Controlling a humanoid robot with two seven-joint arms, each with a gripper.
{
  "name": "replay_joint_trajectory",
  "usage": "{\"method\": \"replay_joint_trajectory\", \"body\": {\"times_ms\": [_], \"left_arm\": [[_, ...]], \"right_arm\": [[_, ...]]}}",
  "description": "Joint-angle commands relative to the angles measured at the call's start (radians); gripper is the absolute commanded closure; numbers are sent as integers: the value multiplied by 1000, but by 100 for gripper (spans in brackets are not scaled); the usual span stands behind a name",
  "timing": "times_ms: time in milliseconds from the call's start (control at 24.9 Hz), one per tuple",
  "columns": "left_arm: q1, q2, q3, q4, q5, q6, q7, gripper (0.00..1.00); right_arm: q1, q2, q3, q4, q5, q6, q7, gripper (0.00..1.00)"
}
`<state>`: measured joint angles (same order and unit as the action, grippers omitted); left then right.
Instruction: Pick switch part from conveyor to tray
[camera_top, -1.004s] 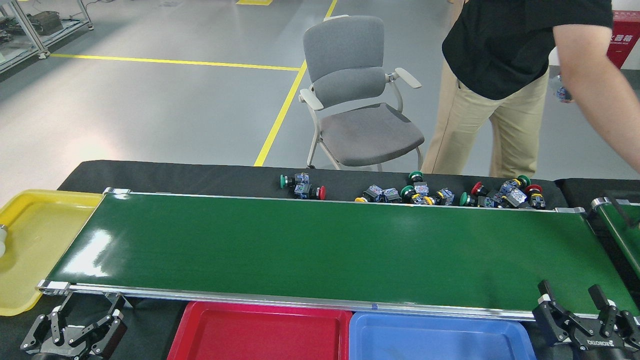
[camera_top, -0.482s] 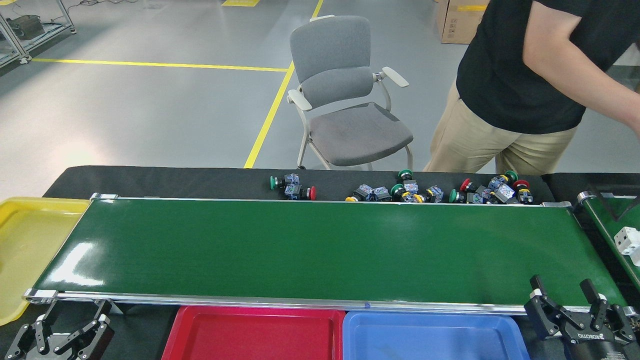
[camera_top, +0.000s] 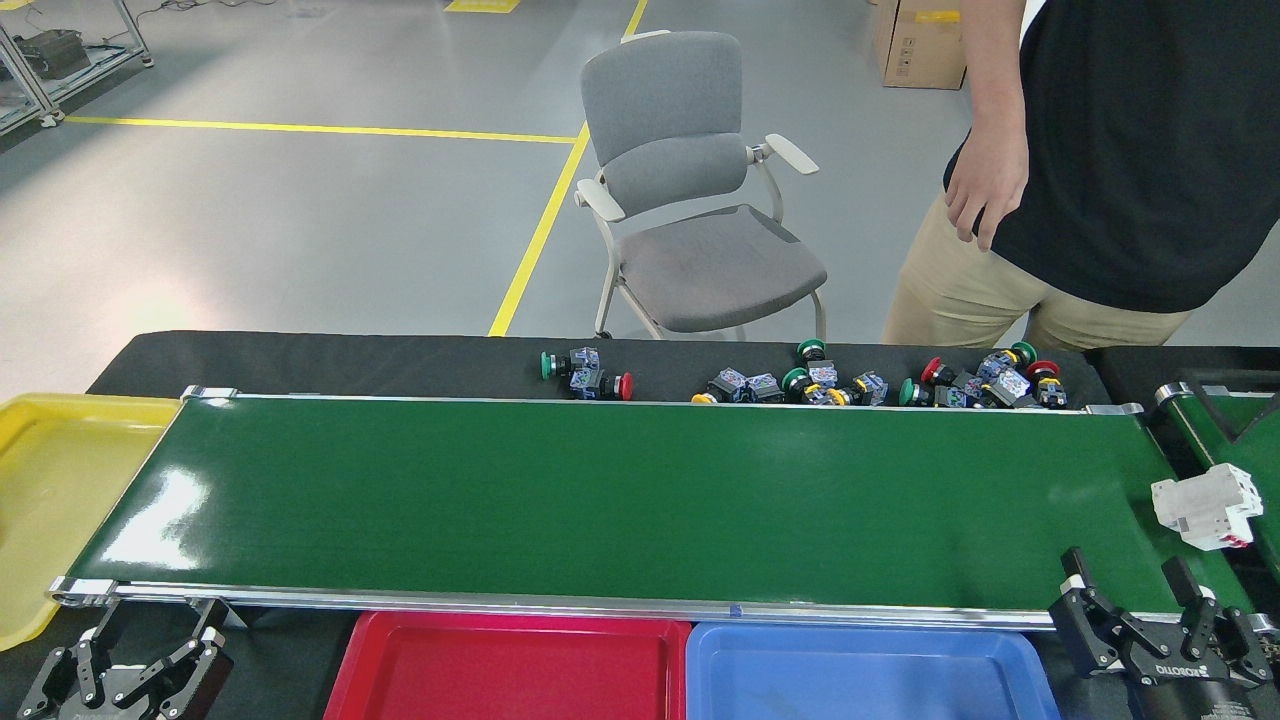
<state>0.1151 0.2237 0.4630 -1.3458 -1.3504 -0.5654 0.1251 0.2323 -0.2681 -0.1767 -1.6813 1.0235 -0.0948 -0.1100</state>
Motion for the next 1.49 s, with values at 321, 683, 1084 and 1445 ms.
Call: {"method": "replay_joint_trajectory", "body": {"times_ms": [321,683,1084,1445], "left_arm": [[-3,9,0,-13,5,-5,8,0],[-3,8,0,-12,4,-4,8,0],[-3,5,-7,-10,4,-5,8,0],[-14,8,-64,-12,2,-5,8,0]], "right_arm": [[44,121,-4,-74,116,61,53,1],[65,135,23,-87,118,60,78,1],[56,136,29,-84,150,122,135,1],[-162,128,94,112,250,303,173,1]]}}
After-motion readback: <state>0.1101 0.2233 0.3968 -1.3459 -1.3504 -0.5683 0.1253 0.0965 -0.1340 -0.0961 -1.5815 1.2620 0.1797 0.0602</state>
